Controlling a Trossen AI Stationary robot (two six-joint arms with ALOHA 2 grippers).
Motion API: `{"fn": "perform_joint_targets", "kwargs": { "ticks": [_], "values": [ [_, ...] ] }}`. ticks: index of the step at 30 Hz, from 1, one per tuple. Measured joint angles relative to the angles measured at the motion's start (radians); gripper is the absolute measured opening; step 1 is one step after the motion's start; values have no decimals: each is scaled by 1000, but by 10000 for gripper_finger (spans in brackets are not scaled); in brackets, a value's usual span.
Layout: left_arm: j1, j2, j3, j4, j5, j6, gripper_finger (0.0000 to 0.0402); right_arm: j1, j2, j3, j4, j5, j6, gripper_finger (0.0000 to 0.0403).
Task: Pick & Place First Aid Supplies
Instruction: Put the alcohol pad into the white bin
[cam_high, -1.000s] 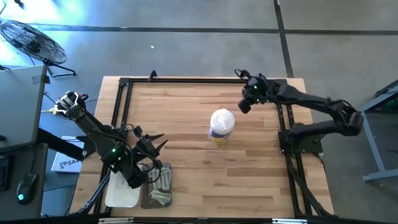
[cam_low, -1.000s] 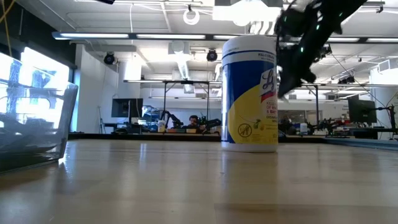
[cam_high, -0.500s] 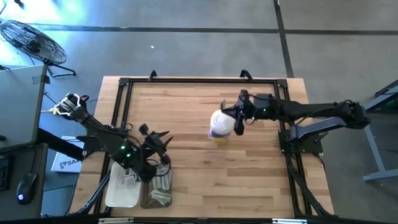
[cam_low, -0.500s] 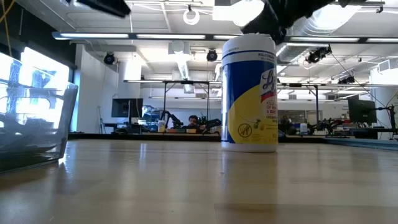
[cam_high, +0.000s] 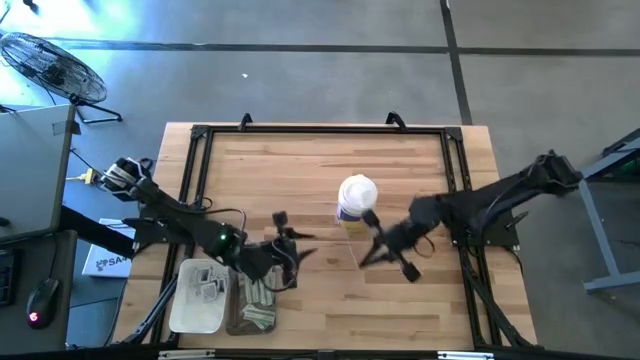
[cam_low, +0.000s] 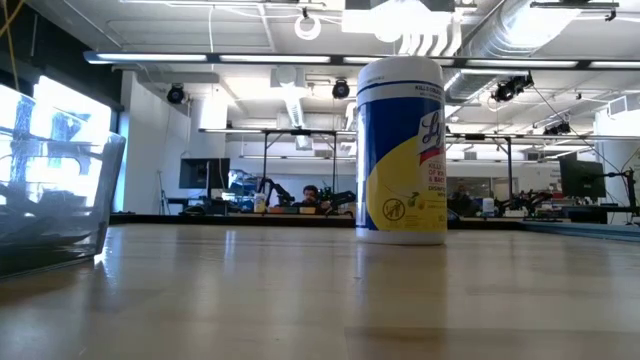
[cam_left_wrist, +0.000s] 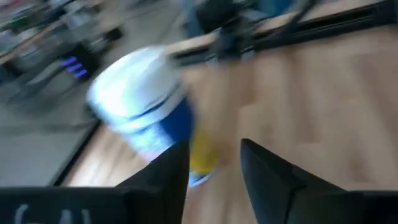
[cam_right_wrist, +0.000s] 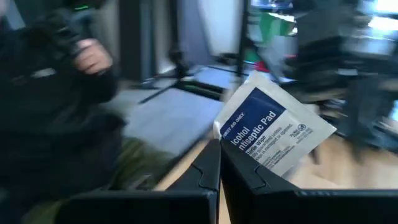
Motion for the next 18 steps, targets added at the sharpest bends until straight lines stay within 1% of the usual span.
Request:
{"fn": "perform_joint_targets", "kwargs": {
  "ticks": [2, 4, 8, 11, 12, 14, 16, 18],
  "values": [
    [4, -7, 0, 88, 115, 72, 151, 59, 8, 0, 6, -2, -29, 0],
    [23, -9, 2, 162, 253, 125, 167, 106, 21, 0, 25, 5, -71, 0],
    [71, 10, 2, 262, 503, 195, 195, 152, 36, 0, 99, 2, -128, 0],
    [102, 42, -1, 348, 620, 256, 205, 158, 38, 2, 126, -1, -132, 0],
    [115, 60, -1, 409, 661, 276, 206, 158, 38, 2, 130, -1, -137, 0],
    [139, 91, 2, 504, 744, 298, 207, 156, 39, 2, 126, 4, -148, 0],
    [157, 117, 0, 559, 815, 305, 207, 150, 40, 2, 122, 4, -149, 0],
    [173, 131, 0, 605, 845, 305, 207, 146, 40, 2, 122, 4, -148, 0]
  ]
}}
